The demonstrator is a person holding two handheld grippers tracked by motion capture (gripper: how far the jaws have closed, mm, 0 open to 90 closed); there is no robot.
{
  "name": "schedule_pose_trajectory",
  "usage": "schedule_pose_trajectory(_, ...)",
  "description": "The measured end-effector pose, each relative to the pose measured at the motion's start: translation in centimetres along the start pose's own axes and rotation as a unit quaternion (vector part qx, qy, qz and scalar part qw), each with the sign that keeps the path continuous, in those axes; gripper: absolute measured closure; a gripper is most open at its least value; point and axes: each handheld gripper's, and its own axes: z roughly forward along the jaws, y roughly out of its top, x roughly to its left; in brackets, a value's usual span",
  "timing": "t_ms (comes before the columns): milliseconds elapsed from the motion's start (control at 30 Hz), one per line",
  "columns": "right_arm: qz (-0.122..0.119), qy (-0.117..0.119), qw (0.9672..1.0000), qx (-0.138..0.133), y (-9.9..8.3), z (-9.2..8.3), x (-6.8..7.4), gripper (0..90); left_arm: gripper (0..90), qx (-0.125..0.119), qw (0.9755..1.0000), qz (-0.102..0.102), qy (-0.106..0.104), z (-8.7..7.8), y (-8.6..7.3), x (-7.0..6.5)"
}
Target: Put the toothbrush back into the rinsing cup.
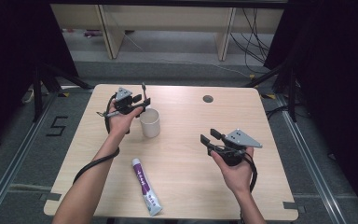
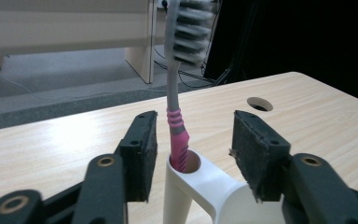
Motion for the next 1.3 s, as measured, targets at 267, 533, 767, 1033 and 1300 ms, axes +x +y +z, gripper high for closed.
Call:
schedule_pose_trajectory(267,0.004,-0.004,0.9999,0.009,-0.1,0.0,0.1,50.8,38.8,0.011,0.9999,-0.01,-0.002,-0.7,-0.1,-0.1)
schedule_pose_trajectory(533,-0.008,-0.004,0.9999,0.006,0.0,0.1,-0.1,49.9,33.8,0.019,0.9997,-0.012,0.004,-1.5,-0.3,-0.5)
schedule_pose_trajectory(767,-0.005,-0.006,0.9999,0.014,0.1,0.1,-0.2,48.5,32.2,0.026,0.9996,-0.009,0.003,-2.4,-0.4,-1.0)
schedule_pose_trajectory(1033,0.008,-0.005,0.9996,0.027,0.1,0.2,-0.2,47.6,29.6,0.032,0.9995,-0.003,0.004,-4.3,-0.4,-2.0)
schedule_pose_trajectory(1300,0.006,-0.011,0.9987,0.049,0.2,0.3,-0.3,46.9,28.9,0.032,0.9995,0.005,-0.002,-6.7,-0.6,-2.9)
